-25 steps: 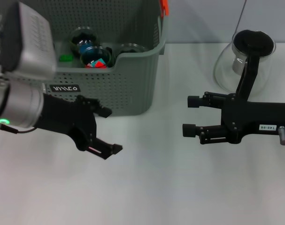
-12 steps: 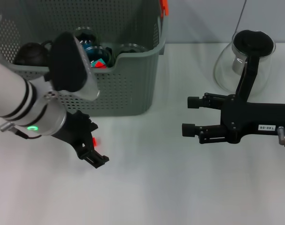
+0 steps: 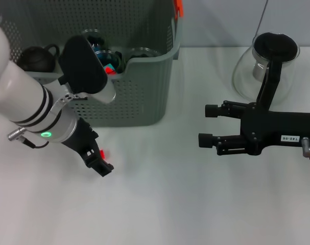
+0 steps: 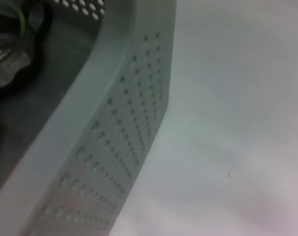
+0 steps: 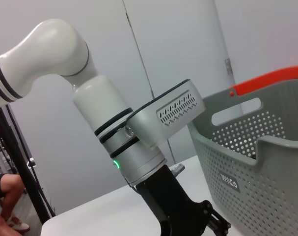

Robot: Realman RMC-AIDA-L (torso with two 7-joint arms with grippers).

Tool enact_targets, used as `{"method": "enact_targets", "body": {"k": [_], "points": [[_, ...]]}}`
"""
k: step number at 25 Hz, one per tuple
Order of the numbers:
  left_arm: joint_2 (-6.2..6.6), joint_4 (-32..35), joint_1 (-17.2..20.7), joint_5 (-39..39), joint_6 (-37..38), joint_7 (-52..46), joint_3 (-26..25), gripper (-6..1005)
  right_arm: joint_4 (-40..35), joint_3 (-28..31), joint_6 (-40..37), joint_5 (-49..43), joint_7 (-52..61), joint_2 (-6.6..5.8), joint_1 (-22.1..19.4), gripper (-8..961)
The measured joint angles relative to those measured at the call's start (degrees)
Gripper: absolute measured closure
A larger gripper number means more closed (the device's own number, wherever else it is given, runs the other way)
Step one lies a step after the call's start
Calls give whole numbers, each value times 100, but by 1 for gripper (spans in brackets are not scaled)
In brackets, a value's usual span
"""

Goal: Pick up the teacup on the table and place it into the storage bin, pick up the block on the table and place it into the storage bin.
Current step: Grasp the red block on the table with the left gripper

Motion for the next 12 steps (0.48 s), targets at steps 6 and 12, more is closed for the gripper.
{"method": "enact_targets", "body": {"k": [6,12], "points": [[-9,-69,-39,178,-163,-280,250,57,0,-4,36,0,-40,16,19,8],[-9,-199,-116,248,-146,-396,291,58,0,2,33,0,-69,18,33,8]]}}
